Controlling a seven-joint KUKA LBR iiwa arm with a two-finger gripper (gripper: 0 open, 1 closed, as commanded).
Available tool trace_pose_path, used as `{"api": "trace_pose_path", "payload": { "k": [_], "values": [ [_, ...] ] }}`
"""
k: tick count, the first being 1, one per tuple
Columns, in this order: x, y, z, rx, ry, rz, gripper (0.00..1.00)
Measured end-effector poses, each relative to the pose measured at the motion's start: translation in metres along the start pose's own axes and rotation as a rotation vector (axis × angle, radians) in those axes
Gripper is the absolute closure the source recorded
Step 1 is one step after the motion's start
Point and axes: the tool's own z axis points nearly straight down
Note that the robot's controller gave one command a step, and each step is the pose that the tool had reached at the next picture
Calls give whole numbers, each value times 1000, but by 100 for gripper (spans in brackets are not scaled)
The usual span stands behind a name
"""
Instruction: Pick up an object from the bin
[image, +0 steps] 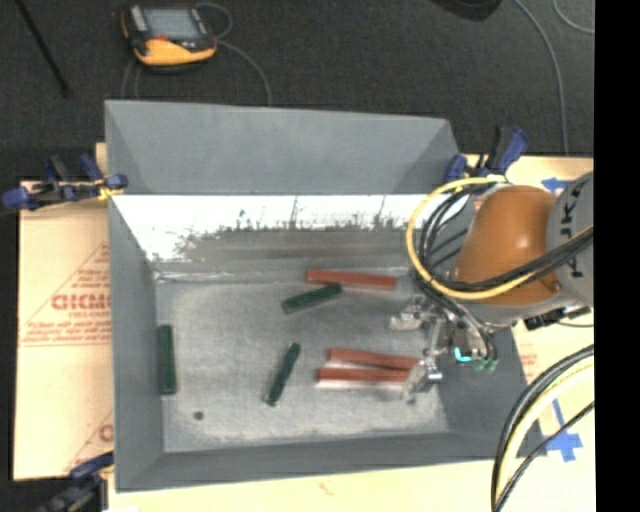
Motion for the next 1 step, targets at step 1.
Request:
{"api": "trace_pose_path", "payload": {
  "k": [1],
  "values": [
    [-2, 0, -4, 1, -8, -3, 0]
  ]
}}
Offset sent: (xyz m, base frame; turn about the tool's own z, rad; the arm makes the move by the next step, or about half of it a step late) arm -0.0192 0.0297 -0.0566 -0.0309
